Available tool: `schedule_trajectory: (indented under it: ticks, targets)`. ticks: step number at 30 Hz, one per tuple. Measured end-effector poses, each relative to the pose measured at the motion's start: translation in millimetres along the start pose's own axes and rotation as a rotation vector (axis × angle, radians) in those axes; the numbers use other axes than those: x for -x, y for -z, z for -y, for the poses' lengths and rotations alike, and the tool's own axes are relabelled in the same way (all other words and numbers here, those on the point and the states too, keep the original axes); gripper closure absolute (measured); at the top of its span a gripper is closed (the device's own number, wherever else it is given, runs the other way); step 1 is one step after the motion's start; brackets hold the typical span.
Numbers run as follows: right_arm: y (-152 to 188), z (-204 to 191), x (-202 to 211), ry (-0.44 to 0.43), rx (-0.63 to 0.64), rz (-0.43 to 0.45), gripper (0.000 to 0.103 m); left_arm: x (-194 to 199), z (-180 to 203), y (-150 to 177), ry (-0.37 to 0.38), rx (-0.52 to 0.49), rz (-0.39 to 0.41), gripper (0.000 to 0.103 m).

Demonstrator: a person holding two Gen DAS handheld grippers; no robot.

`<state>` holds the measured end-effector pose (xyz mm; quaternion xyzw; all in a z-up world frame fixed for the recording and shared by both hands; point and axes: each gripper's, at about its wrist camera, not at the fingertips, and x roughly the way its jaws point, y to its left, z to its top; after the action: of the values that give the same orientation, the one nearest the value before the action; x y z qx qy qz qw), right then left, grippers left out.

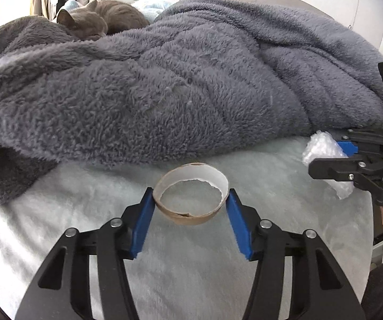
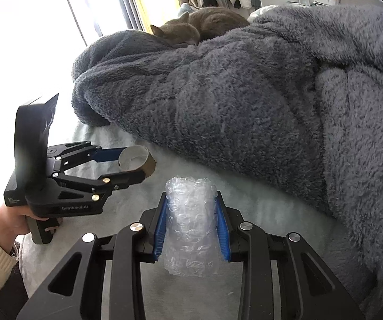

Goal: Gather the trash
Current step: 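Grasp the clear bubble wrap with the right tool while the left tool grasps the brown tape roll, then carry both items over the bin and open the left tool to drop the tape roll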

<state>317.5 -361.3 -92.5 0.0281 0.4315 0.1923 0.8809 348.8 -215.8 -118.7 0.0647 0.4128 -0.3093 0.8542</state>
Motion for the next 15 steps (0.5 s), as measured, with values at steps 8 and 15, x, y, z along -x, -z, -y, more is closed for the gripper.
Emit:
schedule_trajectory:
  ticks: [8,15]
  targets:
    - [-3,-37,5,0.001,0.022,0.012,0.07,37,5,25,-0.015,-0.053,-0.014,0.046]
    - [-6,-80,6,-0.006,0.044,0.036,0.07,74,-12,53,-0.039,-0.026,-0.028,0.046]
